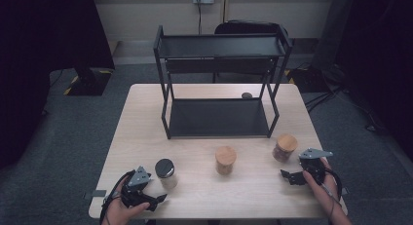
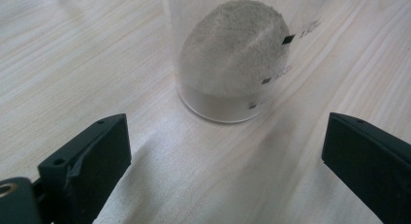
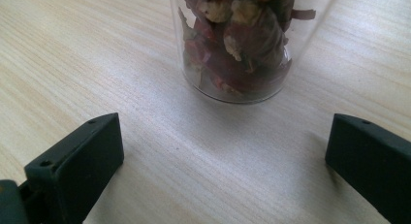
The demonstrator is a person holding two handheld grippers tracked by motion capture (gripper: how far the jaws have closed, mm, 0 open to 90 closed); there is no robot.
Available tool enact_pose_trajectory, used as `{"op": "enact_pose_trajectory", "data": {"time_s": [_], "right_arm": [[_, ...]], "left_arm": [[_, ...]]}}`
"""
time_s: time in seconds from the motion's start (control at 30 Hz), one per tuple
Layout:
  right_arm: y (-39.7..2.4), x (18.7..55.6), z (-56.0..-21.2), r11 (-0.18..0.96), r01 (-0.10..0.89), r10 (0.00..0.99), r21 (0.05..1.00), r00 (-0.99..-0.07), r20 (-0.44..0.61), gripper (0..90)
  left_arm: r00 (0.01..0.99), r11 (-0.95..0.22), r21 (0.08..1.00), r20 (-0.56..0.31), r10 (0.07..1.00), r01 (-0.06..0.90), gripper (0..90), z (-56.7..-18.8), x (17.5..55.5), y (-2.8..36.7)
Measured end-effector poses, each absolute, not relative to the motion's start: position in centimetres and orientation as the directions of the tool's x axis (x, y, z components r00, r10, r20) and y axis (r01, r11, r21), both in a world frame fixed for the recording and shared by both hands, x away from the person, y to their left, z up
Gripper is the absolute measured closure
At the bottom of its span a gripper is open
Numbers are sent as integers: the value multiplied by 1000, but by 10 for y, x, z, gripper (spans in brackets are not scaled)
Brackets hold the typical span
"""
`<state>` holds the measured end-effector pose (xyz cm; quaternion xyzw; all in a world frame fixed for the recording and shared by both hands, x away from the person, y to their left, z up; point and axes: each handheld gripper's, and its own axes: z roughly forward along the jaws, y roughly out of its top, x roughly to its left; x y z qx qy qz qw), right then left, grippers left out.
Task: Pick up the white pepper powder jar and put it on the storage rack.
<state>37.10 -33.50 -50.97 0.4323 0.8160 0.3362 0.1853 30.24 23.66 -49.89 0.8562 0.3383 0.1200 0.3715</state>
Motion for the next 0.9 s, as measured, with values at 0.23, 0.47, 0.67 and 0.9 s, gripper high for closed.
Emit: {"op": "enact_pose_trajectory", "data": {"time_s": [0.23, 0.47, 0.67, 0.9], "right_arm": [[-335, 371, -510, 400, 581, 830, 709, -558, -12, 0], [-335, 371, -510, 401, 581, 830, 709, -558, -12, 0], [-335, 371, -510, 401, 580, 829, 709, -558, -12, 0], [-335, 371, -510, 401, 580, 830, 709, -558, -12, 0]], "left_arm": [[736, -484, 723, -51, 675, 493, 43, -498, 303, 237], [739, -476, 734, -52, 672, 485, 42, -496, 302, 237], [735, -471, 738, -49, 676, 483, 42, -494, 305, 236], [735, -456, 752, -56, 676, 476, 42, -488, 311, 233]]}}
